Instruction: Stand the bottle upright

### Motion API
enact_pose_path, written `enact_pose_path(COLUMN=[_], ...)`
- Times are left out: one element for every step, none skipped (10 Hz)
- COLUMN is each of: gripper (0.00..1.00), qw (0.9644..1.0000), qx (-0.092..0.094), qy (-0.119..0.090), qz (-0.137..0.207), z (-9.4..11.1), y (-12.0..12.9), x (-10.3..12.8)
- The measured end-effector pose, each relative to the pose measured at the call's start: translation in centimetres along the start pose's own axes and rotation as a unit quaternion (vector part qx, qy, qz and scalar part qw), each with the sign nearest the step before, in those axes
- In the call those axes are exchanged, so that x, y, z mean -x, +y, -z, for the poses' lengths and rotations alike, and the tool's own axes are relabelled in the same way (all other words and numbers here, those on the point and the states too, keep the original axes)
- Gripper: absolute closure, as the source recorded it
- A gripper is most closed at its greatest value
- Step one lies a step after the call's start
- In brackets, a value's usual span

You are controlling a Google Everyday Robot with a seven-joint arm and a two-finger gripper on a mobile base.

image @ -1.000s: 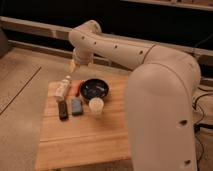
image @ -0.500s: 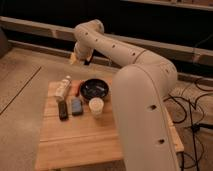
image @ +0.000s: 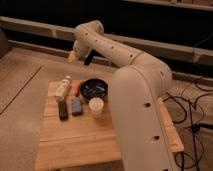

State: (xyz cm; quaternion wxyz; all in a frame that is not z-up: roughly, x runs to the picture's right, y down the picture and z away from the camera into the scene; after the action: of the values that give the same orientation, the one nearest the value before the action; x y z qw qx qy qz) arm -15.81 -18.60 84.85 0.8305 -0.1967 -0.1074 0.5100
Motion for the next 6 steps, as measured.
enact_pose_path(gripper=[0.35,0.35,0.35,0.35,0.35,0.35], qw=[0.9998,0.9994,0.9976,0.9964,0.9945,0.9933], qx=[0.016,0.033,0.066,0.082,0.099,0.106], qy=[-0.003,-0.004,0.001,0.009,0.022,0.039], qz=[-0.008,-0.014,-0.02,-0.021,-0.023,-0.023], z=[-0.2,-0.8,-2.5,-3.7,-5.4,-7.0], y=[0.6,1.5,3.9,5.1,6.2,6.3], x=[0.3,0.5,0.7,0.6,0.3,-0.2])
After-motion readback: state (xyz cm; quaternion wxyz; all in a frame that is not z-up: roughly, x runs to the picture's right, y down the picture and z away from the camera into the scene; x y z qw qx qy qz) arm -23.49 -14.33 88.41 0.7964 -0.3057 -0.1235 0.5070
